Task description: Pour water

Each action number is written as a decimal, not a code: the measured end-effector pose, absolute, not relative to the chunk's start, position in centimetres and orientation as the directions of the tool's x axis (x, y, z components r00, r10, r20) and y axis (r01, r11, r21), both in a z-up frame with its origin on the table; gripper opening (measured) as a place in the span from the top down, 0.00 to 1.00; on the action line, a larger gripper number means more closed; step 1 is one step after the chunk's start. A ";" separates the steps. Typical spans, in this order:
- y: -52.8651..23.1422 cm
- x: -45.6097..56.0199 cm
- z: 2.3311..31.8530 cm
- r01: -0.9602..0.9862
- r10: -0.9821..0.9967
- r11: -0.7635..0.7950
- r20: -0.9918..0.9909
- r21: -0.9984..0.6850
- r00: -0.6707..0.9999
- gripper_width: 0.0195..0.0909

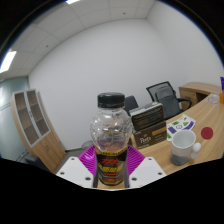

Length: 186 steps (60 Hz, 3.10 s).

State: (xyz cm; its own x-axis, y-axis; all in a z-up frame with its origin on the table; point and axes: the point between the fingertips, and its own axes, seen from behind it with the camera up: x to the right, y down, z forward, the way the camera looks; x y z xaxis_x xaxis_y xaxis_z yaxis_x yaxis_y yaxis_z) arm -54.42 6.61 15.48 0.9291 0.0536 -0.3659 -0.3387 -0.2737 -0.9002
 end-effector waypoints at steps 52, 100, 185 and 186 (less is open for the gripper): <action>11.0 -46.0 16.9 -0.887 -0.117 -0.247 -0.921 0.389 -0.371 0.79; 11.3 -18.6 19.3 -0.045 0.019 -0.226 -0.051 -0.973 0.999 0.79; -23.7 -19.6 20.9 -0.006 -0.077 -0.510 0.039 -0.860 0.996 0.07; -24.2 -19.7 21.0 -0.003 -0.079 -0.510 0.044 -0.860 0.996 0.07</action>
